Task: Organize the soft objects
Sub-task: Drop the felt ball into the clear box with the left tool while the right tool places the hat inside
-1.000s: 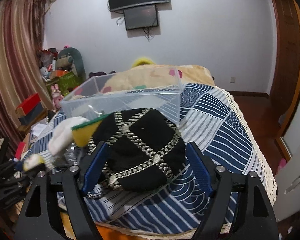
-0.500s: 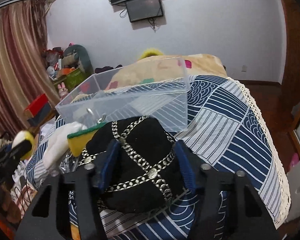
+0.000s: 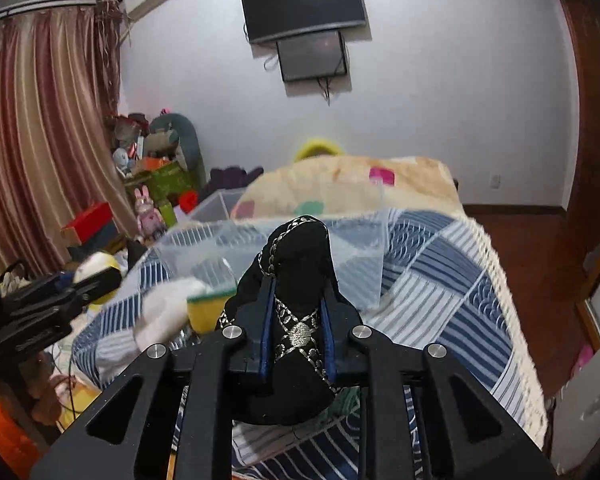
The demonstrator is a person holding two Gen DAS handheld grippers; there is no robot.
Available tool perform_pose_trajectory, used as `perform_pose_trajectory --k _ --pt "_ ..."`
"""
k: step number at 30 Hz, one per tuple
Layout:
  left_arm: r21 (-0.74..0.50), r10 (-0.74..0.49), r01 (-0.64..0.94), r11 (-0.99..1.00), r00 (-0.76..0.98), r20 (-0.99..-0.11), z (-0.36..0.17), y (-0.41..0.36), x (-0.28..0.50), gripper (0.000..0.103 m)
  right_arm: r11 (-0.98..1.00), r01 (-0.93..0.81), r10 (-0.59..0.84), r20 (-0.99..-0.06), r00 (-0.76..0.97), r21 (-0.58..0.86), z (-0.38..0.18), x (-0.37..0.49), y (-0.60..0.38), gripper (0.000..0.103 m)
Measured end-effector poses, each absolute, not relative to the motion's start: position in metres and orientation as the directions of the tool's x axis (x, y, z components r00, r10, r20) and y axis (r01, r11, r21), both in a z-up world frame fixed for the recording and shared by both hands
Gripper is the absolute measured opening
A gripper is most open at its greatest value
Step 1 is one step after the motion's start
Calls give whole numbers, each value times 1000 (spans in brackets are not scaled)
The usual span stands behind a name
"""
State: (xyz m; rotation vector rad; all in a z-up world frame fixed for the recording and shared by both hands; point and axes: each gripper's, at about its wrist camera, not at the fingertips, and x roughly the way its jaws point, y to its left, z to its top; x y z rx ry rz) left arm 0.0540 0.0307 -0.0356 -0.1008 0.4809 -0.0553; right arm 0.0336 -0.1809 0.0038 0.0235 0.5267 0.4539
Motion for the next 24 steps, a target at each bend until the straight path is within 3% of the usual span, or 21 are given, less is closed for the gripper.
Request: perform_pose_trajectory --k 17,24 --pt "-79 -69 39 996 904 -421 -1 30 109 46 925 -366 377 -396 837 106 41 85 -162 18" --pt "-63 -40 13 998 893 -449 -2 31 143 46 929 -356 363 -430 827 99 37 114 -153 18"
